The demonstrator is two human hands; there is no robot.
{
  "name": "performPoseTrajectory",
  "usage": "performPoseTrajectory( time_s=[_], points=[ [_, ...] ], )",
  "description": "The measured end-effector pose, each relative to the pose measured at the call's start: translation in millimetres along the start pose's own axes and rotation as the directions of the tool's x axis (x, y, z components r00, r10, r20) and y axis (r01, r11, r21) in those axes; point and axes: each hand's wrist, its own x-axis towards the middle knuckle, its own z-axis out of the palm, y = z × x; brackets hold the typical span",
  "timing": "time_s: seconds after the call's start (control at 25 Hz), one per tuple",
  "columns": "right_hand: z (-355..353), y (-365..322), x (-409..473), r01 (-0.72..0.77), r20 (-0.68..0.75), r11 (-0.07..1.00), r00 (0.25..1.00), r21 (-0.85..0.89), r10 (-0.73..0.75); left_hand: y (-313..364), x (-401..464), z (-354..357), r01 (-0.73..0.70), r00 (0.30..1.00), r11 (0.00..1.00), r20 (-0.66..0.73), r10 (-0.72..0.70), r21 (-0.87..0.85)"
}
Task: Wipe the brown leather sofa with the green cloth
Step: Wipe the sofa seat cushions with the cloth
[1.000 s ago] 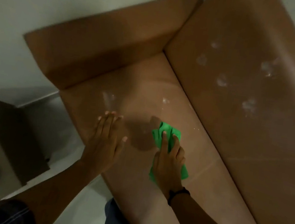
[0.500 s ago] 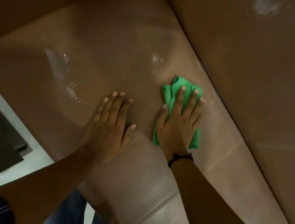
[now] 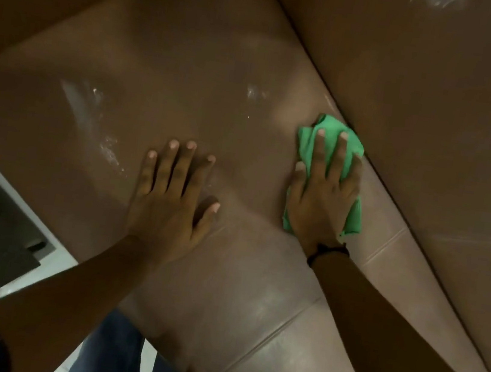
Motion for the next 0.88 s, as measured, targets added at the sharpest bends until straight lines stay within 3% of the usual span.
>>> performPoseTrajectory(
  time_s=[0.08, 0.12, 0.24, 0.4, 0.48, 0.56, 0.72, 0.88],
  points=[
    [-12.4, 28.9, -26.6, 0.203, 0.075, 0.979, 0.976, -0.007, -0.202, 2.7, -2.4, -4.7, 0.01, 1.0, 0.999, 0.001, -0.01, -0.04],
    [-26.5, 43.1, -35.4, 0.197, 0.123, 0.98, 0.973, -0.022, -0.193, 4.5, -2.4, -8.5, 0.008, 1.0, 0.999, 0.001, -0.008, -0.048],
    [-40.1, 44.0, -14.5, -0.025, 0.084, 1.0, 0.996, -0.004, 0.025, 4.7, 1.2, -8.2, 0.025, 1.0, 0.999, -0.002, -0.025, -0.042],
    [-12.4, -29.9, 74.1, 0.214, -0.028, 0.976, 0.977, 0.04, -0.213, -0.8, -0.4, 4.7, -0.013, 1.0, 1.0, -0.012, 0.013, 0.001],
    [-9.6, -33.8, 90.0, 0.228, -0.094, 0.973, 0.97, 0.041, -0.223, -2.2, -1.6, 6.1, -0.011, 1.0, 1.0, -0.007, 0.011, -0.011],
    [-21.1, -7.8, 58.9, 0.221, -0.019, 0.975, 0.975, 0.019, -0.221, -0.3, -2.7, 0.5, -0.004, 1.0, 0.999, -0.004, 0.004, -0.046],
    [-44.6, 29.8, -18.3, 0.035, 0.089, 0.999, 0.995, 0.017, -0.037, 3.1, 0.0, -6.6, 0.019, 1.0, 0.998, 0.001, -0.019, -0.054],
    [-9.2, -21.1, 77.4, 0.237, -0.061, 0.971, 0.97, 0.027, -0.235, 3.4, 1.0, 4.8, 0.0, 1.0, 1.0, -0.01, 0.0, -0.031]
  ],
)
